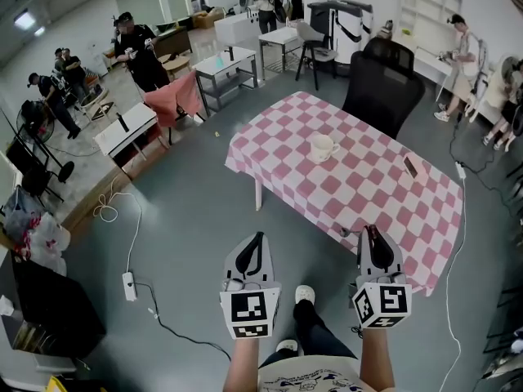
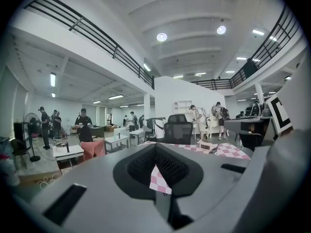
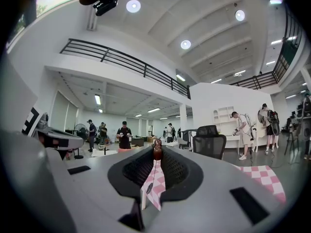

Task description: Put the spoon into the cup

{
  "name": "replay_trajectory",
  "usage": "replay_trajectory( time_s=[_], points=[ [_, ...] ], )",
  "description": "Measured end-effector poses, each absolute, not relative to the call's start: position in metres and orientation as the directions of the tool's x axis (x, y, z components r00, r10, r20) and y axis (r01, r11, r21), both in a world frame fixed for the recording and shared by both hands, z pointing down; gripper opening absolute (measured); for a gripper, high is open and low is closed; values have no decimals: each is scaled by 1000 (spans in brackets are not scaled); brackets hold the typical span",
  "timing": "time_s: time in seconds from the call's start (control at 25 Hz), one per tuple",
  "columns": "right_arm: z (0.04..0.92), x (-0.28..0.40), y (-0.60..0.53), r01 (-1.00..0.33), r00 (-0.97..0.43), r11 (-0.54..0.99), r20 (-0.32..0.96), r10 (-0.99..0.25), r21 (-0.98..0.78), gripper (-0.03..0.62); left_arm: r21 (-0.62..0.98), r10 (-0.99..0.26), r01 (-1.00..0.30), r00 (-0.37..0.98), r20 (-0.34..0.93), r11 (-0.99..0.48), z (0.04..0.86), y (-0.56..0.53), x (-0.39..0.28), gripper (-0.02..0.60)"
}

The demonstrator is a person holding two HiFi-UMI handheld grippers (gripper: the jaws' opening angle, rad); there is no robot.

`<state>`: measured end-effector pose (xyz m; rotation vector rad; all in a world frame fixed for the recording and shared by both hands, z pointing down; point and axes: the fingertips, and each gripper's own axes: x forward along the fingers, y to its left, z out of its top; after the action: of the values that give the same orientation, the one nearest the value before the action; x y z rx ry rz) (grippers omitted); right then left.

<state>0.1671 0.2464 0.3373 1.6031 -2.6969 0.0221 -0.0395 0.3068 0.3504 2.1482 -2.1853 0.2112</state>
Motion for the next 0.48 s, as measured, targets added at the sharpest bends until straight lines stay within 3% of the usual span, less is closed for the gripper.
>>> replay_trajectory(
  time_s=[0.48],
  points=[
    [316, 151, 71, -855, -519, 519, -23, -855, 4, 52, -60, -990, -995, -85, 116, 78, 331, 150, -61, 14]
  ],
)
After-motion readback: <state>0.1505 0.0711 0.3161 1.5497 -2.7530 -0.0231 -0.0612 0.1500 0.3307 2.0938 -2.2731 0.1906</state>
